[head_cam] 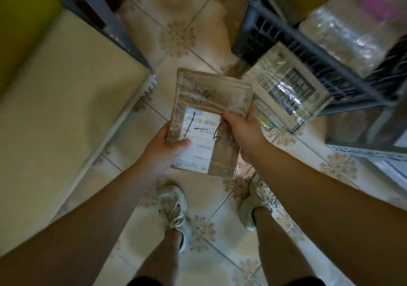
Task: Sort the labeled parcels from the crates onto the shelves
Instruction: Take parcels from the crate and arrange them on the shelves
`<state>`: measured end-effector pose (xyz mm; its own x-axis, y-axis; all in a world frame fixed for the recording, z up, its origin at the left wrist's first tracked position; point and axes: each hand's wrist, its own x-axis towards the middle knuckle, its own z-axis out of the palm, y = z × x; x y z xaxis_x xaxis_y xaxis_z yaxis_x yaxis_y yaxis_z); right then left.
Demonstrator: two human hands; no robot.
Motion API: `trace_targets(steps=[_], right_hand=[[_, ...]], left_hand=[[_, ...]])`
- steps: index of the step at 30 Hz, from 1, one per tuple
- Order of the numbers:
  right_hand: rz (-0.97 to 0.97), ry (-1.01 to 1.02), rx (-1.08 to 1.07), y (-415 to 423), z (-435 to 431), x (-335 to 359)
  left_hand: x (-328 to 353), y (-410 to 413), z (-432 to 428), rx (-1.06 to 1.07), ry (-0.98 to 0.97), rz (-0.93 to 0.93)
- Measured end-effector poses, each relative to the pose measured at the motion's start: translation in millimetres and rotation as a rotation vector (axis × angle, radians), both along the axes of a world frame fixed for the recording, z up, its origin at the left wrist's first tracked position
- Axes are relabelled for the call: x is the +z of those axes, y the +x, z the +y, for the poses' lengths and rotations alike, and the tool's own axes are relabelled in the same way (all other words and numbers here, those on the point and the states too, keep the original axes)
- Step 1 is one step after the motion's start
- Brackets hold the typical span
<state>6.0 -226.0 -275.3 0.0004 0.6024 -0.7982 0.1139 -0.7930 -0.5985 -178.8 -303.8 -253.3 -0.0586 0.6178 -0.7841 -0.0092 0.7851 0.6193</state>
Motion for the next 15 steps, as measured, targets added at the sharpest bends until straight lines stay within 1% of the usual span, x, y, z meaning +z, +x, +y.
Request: trace_targets(steps=[4, 7, 12, 15], right_hand=[[-0.035, 0.111, -0.032, -7, -18, 116], [-0.063, 0.210, -0.128, -6, -38, 203], [-0.027, 0.350, -0.264, 1, -73, 326], [0.004, 0.437, -0.264, 15, -93, 387]], left_hand=[[121, -9, -6, -0.053, 0.147, 0.024], [201, -11, -14, -0.075, 0.237, 0.023], [318, -8, -31, -0.118, 0.376, 0.088], [380, 6, -44, -0.131, 0.484, 0.158]])
